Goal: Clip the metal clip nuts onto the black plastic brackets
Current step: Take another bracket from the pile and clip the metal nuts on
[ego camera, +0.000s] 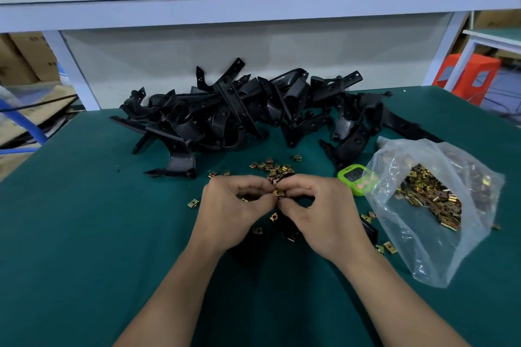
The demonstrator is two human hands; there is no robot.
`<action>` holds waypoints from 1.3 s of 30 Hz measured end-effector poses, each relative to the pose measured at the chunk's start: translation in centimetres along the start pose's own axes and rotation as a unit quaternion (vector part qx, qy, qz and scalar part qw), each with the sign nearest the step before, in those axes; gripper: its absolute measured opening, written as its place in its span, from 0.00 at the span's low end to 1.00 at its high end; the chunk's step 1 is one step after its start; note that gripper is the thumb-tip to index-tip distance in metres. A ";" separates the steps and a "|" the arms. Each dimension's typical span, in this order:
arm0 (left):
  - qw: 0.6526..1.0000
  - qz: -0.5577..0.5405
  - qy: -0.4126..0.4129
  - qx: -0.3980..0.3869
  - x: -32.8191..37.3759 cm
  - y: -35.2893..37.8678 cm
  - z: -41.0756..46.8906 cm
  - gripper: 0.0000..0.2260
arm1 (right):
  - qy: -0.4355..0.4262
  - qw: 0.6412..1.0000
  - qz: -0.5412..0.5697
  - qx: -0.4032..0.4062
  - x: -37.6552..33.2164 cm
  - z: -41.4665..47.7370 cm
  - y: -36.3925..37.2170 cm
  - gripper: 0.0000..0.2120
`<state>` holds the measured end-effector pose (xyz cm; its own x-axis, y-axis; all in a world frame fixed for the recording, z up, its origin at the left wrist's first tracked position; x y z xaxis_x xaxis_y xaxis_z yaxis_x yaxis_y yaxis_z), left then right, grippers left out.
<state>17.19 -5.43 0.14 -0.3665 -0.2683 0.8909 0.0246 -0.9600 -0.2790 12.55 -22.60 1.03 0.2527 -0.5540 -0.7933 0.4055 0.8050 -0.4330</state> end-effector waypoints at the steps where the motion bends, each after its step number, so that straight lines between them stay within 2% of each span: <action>1: 1.000 0.001 -0.002 -0.003 0.0 0.0 0.0 0.05 | -0.005 1.000 0.000 -0.007 0.0 0.0 0.0 0.11; 4: 1.000 0.003 -0.004 -0.007 -0.1 0.0 -0.1 0.05 | -0.015 1.000 0.000 -0.023 -0.3 0.0 0.2 0.12; 7: 0.999 -0.025 -0.023 -0.017 -0.4 0.1 0.0 0.05 | 0.020 0.998 0.019 -0.051 -0.1 0.3 0.2 0.12; 14: 0.984 -0.158 -0.050 -0.058 0.2 0.4 0.1 0.03 | 0.102 0.977 0.153 -0.106 0.1 0.7 -0.5 0.11; 19: 0.956 -0.266 -0.092 -0.087 0.8 0.4 0.0 0.04 | 0.131 0.955 0.238 -0.118 -0.3 0.5 -0.7 0.12; 24: 0.943 -0.292 -0.106 -0.118 0.8 0.1 0.0 0.05 | 0.174 0.931 0.292 -0.134 -0.4 0.5 -0.8 0.07; 27: 0.932 -0.318 -0.109 -0.133 0.9 0.4 -0.1 0.04 | 0.182 0.931 0.292 -0.119 -0.3 0.5 -0.8 0.04; 29: 0.921 -0.350 -0.126 -0.113 0.9 0.4 0.0 0.03 | 0.154 0.950 0.257 -0.085 -0.5 0.5 -0.9 0.09; 32: 0.910 -0.380 -0.164 -0.024 0.2 -0.4 0.8 0.03 | 0.048 0.996 0.072 -0.009 -0.7 0.1 -0.8 0.10; 35: 0.900 -0.389 -0.192 0.041 -0.3 -1.4 1.3 0.03 | -0.020 1.000 0.007 0.004 -1.5 -1.0 0.4 0.14; 36: 0.902 -0.379 -0.202 0.051 -0.4 -1.5 1.4 0.01 | -0.036 0.999 -0.012 -0.008 -1.6 -1.1 0.8 0.18; 39: 0.911 -0.332 -0.238 0.063 -0.6 -1.4 1.3 0.09 | -0.041 0.991 -0.126 -0.018 -1.0 -0.4 0.2 0.33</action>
<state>18.57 -4.01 0.44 0.1047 0.3992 0.9108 0.0623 -0.9167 0.3947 11.99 -21.80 1.58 0.2182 -0.7522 -0.6217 0.4327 0.6456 -0.6293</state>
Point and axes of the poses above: each hand's wrist, its own z-axis towards the middle knuckle, its own y-axis out of the palm, x = y × z, the point moved 2 cm from there along z, towards the middle knuckle, and after that the axes turned 8 degrees about x, right-handed, at the moved point
